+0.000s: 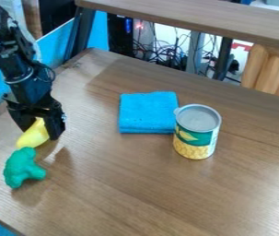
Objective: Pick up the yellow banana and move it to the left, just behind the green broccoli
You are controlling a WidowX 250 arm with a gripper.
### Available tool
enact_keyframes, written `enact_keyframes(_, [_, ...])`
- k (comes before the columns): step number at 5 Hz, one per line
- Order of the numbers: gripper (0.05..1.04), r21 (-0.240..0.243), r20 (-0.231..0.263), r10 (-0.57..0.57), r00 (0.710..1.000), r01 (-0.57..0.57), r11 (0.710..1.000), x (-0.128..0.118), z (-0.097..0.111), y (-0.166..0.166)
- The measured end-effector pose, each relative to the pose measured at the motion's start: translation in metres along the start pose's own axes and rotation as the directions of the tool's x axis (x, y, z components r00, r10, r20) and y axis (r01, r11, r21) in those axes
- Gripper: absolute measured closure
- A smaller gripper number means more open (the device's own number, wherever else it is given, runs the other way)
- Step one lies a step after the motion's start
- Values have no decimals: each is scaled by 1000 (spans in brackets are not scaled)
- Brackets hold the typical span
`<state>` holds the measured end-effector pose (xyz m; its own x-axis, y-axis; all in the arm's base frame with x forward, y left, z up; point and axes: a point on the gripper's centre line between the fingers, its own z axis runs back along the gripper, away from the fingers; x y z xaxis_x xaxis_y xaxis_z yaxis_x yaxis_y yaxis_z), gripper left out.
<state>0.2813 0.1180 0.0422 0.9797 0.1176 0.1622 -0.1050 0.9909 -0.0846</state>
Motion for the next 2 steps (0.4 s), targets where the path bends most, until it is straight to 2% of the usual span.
enact_keyframes(1, [79,7,-9,-37,999,37,999,4,16,0])
enact_keyframes(2, [79,28,4,-87,996,87,996,17,67,-20])
